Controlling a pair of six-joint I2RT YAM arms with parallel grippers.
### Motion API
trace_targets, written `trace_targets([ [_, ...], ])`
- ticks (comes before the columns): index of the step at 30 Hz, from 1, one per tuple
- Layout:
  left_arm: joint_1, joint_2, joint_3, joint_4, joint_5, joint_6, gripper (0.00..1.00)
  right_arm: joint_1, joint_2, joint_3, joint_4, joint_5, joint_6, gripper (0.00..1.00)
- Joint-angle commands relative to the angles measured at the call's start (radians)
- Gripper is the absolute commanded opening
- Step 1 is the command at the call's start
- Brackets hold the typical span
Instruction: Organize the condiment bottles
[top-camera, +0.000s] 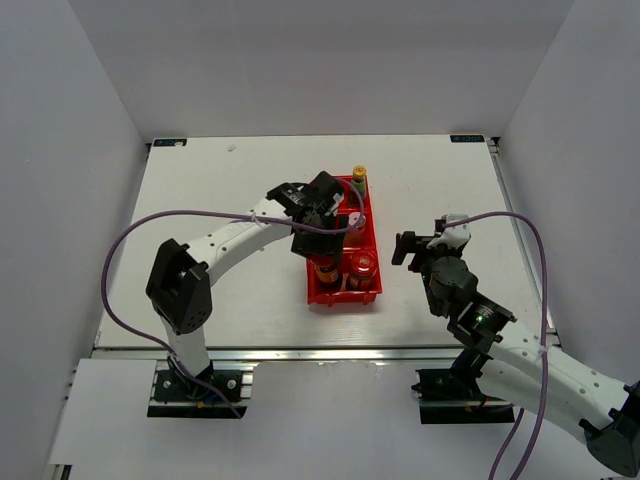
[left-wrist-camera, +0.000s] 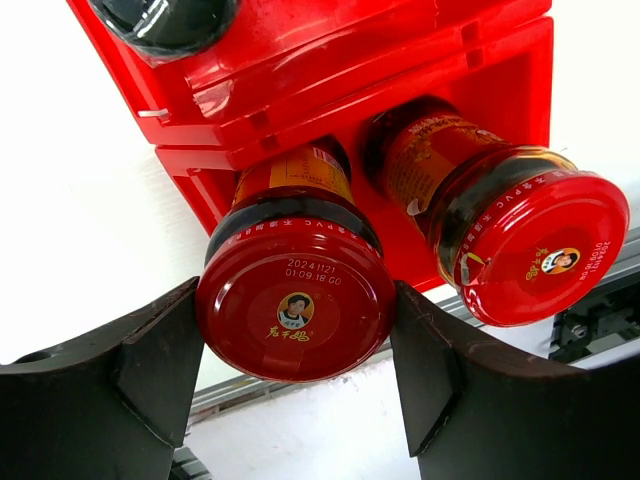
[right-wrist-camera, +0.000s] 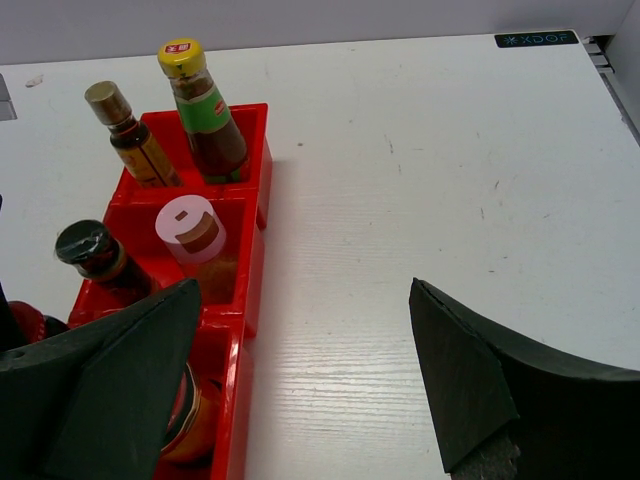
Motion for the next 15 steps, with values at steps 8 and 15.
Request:
trace_targets([
  [8, -0.026, -0.023, 0.065, -0.041, -0.05, 0.009, 0.68, -0.003, -0.002, 0.001, 0.053, 0.024, -0.003, 0.89],
  [15, -0.031, -0.027, 0.065, -0.027, -0.035, 0.016, 0.79, -0.003, 0.003, 0.001, 0.054, 0.021, -0.002, 0.89],
])
